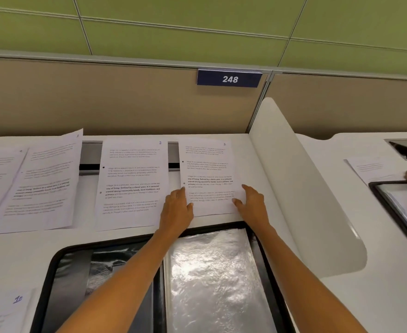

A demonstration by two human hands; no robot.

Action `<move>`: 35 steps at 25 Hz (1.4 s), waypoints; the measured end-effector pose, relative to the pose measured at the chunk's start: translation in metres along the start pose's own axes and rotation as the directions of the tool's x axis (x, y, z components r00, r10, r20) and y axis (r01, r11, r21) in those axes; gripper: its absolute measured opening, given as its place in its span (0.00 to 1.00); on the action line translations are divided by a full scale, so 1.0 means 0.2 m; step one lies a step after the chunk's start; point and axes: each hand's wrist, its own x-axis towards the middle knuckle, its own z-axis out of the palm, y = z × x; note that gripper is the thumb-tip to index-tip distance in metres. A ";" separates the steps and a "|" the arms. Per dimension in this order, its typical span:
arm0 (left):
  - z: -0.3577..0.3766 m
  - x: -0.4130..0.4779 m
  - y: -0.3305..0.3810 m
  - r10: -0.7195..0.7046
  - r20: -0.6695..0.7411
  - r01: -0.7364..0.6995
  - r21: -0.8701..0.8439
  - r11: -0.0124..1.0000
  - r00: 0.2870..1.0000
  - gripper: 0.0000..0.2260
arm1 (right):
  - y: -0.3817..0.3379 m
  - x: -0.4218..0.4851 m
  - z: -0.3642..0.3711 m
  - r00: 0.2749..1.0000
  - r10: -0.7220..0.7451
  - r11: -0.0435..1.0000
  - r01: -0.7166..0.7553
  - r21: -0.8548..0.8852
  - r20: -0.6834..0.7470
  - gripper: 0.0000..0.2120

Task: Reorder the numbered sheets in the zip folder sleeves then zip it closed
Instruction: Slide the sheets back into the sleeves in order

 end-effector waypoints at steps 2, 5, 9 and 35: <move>-0.01 0.04 0.02 -0.058 -0.001 0.058 -0.048 0.997 0.998 0.26 | -0.01 0.06 -0.01 0.998 0.055 0.999 -0.055 -0.001 0.022 0.32; 0.01 0.09 0.03 -0.092 0.021 0.093 -0.079 0.993 0.996 0.27 | -0.02 0.12 0.00 0.995 0.101 0.995 -0.101 0.004 0.018 0.34; 0.01 0.12 0.05 -0.170 0.038 0.174 -0.205 0.963 0.985 0.28 | -0.04 0.15 0.02 0.980 0.198 0.965 -0.199 0.171 0.021 0.34; -0.18 -0.17 -0.11 -0.241 -0.037 0.170 -0.605 0.778 0.970 0.07 | -0.15 -0.05 -0.11 0.986 0.042 0.550 -0.156 0.821 0.160 0.15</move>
